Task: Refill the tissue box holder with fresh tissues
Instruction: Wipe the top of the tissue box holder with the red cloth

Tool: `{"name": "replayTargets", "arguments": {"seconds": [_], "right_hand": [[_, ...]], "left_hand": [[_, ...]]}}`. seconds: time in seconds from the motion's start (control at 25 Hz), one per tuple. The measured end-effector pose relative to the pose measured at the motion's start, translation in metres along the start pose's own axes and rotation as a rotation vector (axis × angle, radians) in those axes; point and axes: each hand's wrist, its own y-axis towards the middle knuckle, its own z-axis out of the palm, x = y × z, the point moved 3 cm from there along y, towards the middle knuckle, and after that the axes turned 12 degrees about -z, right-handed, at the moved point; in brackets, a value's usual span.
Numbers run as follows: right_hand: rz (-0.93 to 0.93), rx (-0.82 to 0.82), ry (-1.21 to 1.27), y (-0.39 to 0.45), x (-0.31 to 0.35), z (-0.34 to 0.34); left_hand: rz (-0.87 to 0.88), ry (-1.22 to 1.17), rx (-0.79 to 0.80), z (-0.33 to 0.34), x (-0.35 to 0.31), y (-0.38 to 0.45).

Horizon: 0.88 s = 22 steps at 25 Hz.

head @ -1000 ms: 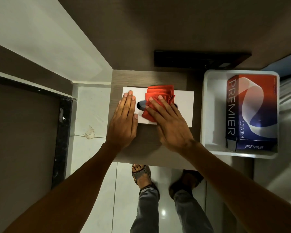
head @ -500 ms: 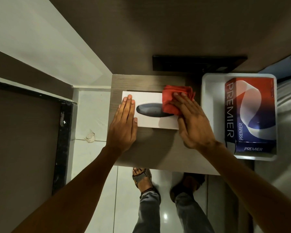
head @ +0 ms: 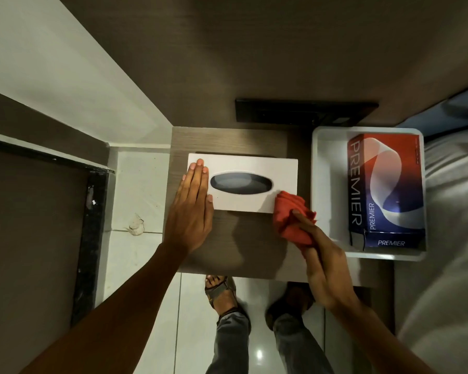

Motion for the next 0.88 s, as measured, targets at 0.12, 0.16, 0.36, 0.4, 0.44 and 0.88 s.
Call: {"name": "replayTargets", "arguments": {"seconds": [0.12,0.16,0.36,0.4,0.44,0.88], "right_hand": [[0.43,-0.225,0.422,-0.018,0.001,-0.006],[0.502,-0.286,0.5,-0.02,0.004,-0.013],[0.39,-0.517,0.501,-0.002,0.024,-0.09],[0.307,-0.5,0.402,0.005,0.023,-0.103],[0.227,-0.442,0.258,0.015,0.019,-0.112],[-0.204,0.477,-1.093,0.06,-0.07,-0.055]], "left_hand": [[-0.001,0.005,0.0,-0.001,0.0,0.0],[-0.003,0.005,0.002,-0.001,-0.001,0.0],[0.034,0.013,0.002,-0.008,-0.006,-0.001],[0.044,0.019,-0.001,-0.009,-0.006,-0.002],[0.05,0.021,-0.003,-0.01,-0.006,-0.002],[0.07,-0.015,-0.013,-0.008,-0.008,-0.003]]}}
